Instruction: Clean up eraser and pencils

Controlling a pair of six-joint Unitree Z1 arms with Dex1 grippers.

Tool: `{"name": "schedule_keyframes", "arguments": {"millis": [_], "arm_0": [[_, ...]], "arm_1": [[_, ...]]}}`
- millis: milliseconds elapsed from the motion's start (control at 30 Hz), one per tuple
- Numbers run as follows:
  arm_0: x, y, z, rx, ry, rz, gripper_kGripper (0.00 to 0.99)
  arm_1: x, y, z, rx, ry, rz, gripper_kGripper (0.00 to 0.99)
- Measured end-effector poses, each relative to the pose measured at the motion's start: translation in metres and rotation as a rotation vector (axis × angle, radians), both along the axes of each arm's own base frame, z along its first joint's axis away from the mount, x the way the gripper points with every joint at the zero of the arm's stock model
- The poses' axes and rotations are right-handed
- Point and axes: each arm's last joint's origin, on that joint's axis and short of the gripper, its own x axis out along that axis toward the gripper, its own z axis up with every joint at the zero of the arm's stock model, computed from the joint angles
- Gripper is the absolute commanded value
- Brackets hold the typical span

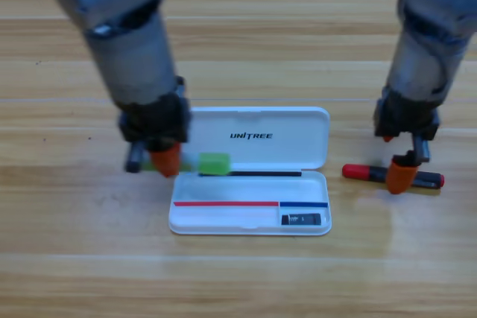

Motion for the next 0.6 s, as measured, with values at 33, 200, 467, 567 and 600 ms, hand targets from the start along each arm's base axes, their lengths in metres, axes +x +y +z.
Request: {"name": "schedule_keyframes", "arguments": {"millis": [33, 200, 467, 567, 600], "arm_0": [[0.002, -0.005, -0.003, -0.005, 0.012, -0.004, 0.0], [0.009, -0.026, -0.023, -0.005, 0.058, -0.021, 0.0], [0.014, -0.041, -0.043, 0.003, 0.099, -0.016, 0.0], [0.015, -0.043, -0.045, 0.002, 0.106, -0.016, 0.0], [0.014, -0.043, -0.046, 0.003, 0.111, -0.016, 0.0]], "arm_1": [[0.004, 0.001, -0.006, -0.007, 0.006, 0.007, 0.943], [0.014, 0.0, -0.016, -0.019, 0.013, 0.017, 0.775], [0.013, -0.004, -0.018, -0.039, 0.04, 0.083, 0.0], [0.012, -0.006, -0.019, -0.045, 0.053, 0.089, 0.0], [0.012, -0.007, -0.019, -0.045, 0.054, 0.091, 0.0]]}}
